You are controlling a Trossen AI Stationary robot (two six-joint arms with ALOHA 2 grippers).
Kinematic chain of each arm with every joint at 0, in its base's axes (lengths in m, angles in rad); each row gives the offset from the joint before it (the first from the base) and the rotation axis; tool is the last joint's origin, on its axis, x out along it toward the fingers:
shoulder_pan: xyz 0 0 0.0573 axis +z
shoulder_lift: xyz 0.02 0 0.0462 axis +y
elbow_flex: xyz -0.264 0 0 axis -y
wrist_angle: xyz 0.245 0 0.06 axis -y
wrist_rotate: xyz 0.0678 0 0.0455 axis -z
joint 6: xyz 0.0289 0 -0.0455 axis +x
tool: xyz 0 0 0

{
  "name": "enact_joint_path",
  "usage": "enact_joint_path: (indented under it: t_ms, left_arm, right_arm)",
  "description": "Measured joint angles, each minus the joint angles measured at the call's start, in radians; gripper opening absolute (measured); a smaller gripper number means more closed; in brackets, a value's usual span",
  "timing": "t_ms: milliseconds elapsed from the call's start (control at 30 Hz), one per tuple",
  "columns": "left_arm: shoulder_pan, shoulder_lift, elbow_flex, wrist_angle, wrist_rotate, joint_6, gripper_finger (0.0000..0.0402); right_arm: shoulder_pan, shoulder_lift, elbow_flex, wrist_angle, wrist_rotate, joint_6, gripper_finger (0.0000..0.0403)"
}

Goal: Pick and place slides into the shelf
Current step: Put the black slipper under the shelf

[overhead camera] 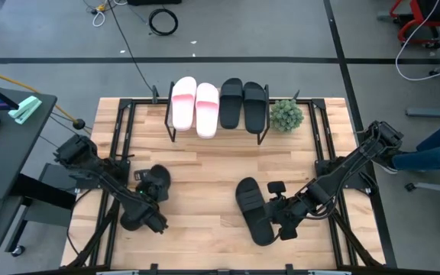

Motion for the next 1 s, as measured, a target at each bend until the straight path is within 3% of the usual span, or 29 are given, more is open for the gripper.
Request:
enact_joint_path:
  t_ms: [67, 333, 500, 667, 867, 1000]
  left_arm:
    - [0.015, 0.0, 0.04, 0.001, -0.007, 0.025, 0.0018]
    - [0.138, 0.001, 0.294, -0.02, -0.224, 0.01, 0.0018]
    - [0.274, 0.0, 0.417, 0.072, -0.229, 0.095, 0.0016]
    - [0.418, 0.011, 0.427, 0.292, -0.23, 0.308, 0.003]
    - [0.559, 0.112, 0.425, 0.477, -0.216, 0.533, 0.0016]
    - [0.62, 0.185, 0.425, 0.56, -0.207, 0.577, 0.0021]
  right_arm:
    - [0.0, 0.0, 0.0, 0.0, 0.0, -0.009, 0.0083]
    - [0.0, 0.0, 0.0, 0.015, 0.062, -0.066, 0.0082]
    - [0.0, 0.0, 0.0, 0.02, 0.062, -0.067, 0.0082]
    - [0.0, 0.0, 0.0, 0.026, 0.062, -0.067, 0.0082]
    - [0.0, 0.0, 0.0, 0.025, 0.062, -0.067, 0.0082]
    - [0.0, 0.0, 0.0, 0.025, 0.063, -0.067, 0.0082]
